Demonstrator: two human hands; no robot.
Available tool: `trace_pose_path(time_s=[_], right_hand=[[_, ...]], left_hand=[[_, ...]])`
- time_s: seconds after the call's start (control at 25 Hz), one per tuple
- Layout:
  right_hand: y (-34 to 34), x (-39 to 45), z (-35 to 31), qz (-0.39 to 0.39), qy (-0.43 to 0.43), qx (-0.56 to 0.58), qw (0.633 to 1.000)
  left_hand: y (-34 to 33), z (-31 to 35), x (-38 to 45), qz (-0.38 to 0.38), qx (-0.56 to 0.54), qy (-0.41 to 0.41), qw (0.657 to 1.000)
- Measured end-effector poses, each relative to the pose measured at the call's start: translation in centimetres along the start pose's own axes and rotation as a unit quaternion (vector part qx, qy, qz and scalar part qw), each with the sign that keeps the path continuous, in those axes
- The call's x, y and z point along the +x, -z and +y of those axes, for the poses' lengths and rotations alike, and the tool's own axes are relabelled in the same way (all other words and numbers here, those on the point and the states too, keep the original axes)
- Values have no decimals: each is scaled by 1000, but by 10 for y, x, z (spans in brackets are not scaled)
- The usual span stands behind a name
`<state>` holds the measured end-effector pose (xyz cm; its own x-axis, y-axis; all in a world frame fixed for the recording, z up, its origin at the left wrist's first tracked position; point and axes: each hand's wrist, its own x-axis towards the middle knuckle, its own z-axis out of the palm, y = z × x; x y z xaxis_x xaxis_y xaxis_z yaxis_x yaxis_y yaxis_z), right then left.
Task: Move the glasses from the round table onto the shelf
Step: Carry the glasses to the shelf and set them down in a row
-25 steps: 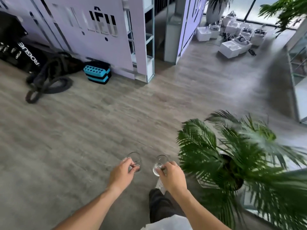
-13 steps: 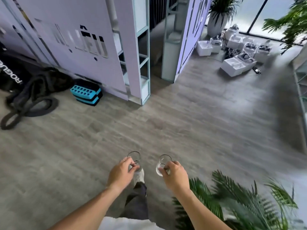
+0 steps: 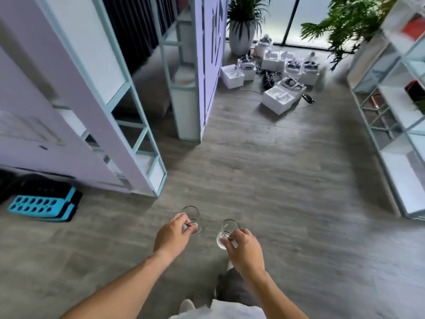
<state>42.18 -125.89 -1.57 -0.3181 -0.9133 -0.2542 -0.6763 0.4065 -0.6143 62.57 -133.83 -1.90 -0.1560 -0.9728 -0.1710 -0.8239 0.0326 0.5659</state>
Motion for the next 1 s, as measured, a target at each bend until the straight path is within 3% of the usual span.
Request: trace_pose_path(time_s=[0.24,0.52,1.0], right_hand=[[28,213,-25,-28,53,-36,998],[74,425,-107,-91,153,-85,980],[13,712,-278,-183,218,-122,951]], left_hand=[[-6,35,192,21,-9,25,999],[17,63,365,71,-56,113,989],[104,21,677,126,-118,204,964]])
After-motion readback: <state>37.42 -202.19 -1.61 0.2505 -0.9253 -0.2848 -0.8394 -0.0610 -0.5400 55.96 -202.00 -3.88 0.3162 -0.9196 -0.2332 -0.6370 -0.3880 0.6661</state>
